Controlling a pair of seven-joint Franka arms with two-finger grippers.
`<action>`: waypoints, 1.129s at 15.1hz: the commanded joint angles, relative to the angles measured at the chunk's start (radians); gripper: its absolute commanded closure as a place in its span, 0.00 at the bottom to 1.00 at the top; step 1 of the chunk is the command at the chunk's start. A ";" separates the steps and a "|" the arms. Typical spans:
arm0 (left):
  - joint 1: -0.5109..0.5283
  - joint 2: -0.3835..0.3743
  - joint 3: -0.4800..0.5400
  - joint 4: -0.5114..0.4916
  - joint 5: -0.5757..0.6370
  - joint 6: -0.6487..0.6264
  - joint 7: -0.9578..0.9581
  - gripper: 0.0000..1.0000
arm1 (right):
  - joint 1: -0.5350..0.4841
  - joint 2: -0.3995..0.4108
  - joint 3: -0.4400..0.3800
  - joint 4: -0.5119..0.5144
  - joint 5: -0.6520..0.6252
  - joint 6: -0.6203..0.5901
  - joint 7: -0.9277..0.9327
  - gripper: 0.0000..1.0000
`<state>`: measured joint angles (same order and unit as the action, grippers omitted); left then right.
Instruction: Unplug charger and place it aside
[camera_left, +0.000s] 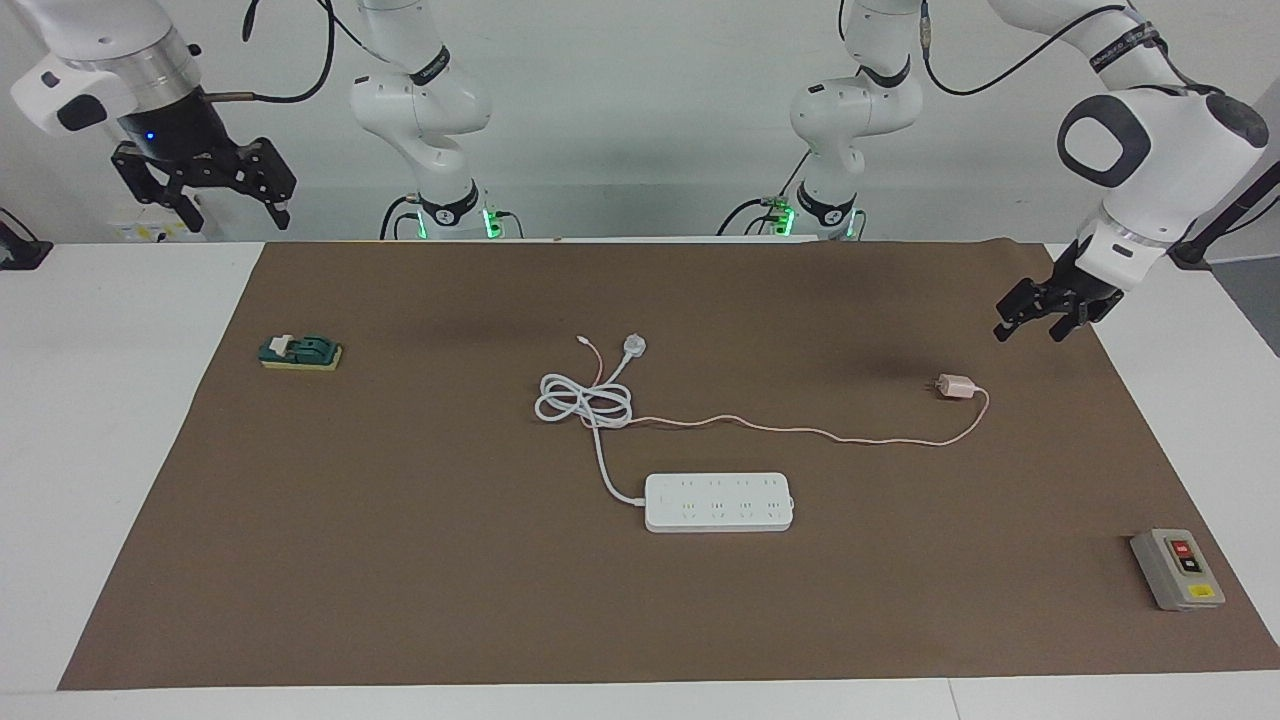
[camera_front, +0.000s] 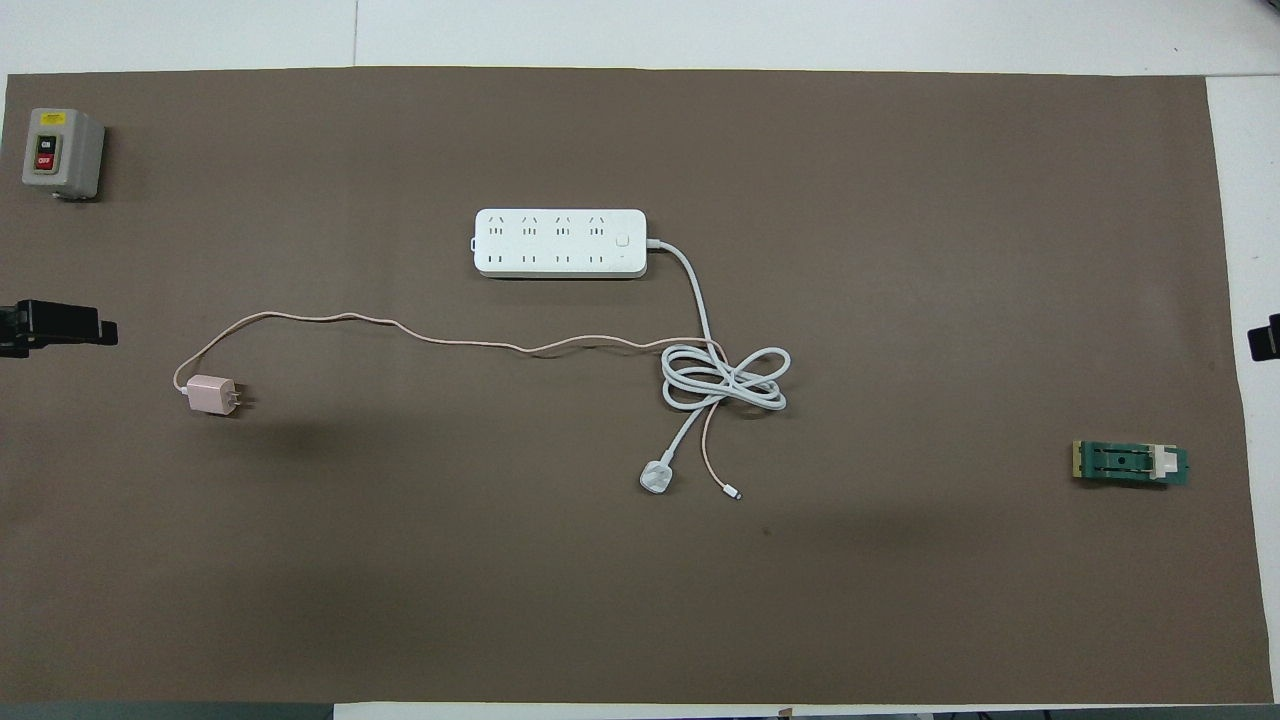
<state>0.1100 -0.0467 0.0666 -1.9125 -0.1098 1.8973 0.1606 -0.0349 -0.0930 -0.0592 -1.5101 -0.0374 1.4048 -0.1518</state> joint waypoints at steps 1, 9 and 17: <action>-0.010 0.002 -0.022 0.093 0.024 -0.113 -0.090 0.00 | -0.039 -0.054 0.041 -0.067 -0.019 0.011 0.000 0.00; -0.009 -0.021 -0.181 0.196 0.105 -0.276 -0.251 0.00 | -0.099 0.006 0.107 -0.041 -0.013 0.008 0.043 0.00; -0.009 -0.024 -0.228 0.202 0.107 -0.257 -0.253 0.00 | -0.092 -0.010 0.110 -0.038 -0.018 0.017 0.060 0.00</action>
<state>0.1077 -0.0649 -0.1631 -1.7056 -0.0213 1.6532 -0.0787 -0.1130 -0.0885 0.0314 -1.5409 -0.0389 1.4148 -0.1150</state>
